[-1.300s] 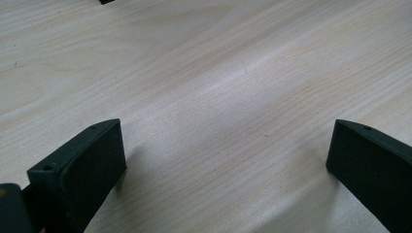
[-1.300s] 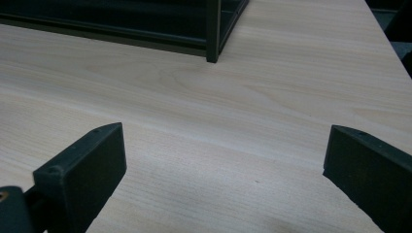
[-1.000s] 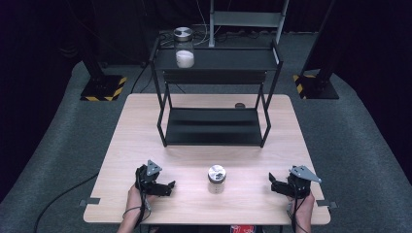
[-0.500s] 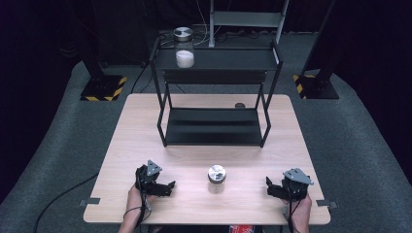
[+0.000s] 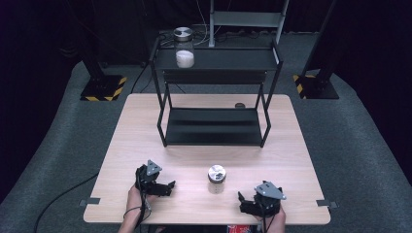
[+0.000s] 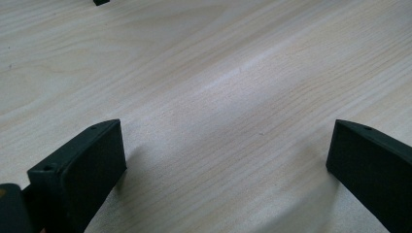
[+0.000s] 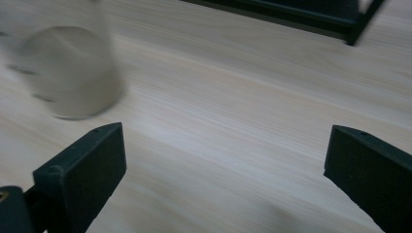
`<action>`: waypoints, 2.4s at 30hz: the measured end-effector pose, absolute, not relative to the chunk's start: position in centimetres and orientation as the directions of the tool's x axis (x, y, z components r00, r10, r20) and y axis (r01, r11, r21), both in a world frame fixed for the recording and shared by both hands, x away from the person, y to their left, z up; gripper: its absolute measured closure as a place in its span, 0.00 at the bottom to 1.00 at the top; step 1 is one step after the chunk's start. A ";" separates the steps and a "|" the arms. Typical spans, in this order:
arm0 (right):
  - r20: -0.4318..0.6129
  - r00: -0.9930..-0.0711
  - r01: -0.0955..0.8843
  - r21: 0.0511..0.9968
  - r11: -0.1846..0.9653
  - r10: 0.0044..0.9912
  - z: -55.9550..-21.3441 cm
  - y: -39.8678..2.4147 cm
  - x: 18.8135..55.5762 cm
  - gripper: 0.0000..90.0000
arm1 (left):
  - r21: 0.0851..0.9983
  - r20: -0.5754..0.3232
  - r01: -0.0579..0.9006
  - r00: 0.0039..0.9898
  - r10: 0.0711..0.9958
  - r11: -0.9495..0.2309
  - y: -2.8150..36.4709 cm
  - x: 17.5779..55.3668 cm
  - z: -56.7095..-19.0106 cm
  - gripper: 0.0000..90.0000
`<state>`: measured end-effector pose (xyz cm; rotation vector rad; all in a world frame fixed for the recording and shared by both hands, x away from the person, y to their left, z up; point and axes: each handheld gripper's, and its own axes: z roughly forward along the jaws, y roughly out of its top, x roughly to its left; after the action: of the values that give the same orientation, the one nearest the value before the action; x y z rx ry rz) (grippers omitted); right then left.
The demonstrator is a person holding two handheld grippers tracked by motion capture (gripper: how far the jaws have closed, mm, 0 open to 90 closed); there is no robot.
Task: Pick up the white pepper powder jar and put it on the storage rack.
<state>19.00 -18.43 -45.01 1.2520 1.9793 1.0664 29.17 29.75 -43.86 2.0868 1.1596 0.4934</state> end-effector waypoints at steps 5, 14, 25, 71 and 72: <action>-0.040 -0.478 0.445 0.850 0.281 0.877 -45.1 -16.1 19.4 0.01 | 0.725 0.003 0.583 0.530 0.848 -0.367 29.7 29.1 -43.9 0.00; -0.025 -0.545 0.420 0.857 0.299 0.838 -45.0 -14.1 20.6 0.01 | 0.724 -0.002 0.586 0.529 0.849 -0.363 29.7 29.1 -43.9 0.00; -0.036 -0.579 0.386 0.868 0.312 0.815 -45.2 -12.3 22.6 0.00 | 0.724 -0.003 0.587 0.529 0.848 -0.364 29.8 29.2 -43.9 0.00; -0.012 -0.552 0.345 0.907 0.242 0.834 -45.1 -13.0 23.1 0.33 | 0.724 -0.002 0.586 0.529 0.849 -0.364 29.7 29.1 -43.9 0.00; -0.012 -0.549 0.345 0.908 0.239 0.836 -45.0 -13.1 23.0 0.34 | 0.724 -0.002 0.586 0.529 0.848 -0.364 29.7 29.2 -43.9 0.00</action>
<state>23.02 -13.10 -44.97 1.0760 2.0117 1.2773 29.15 29.74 -43.85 2.0871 1.1588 0.4942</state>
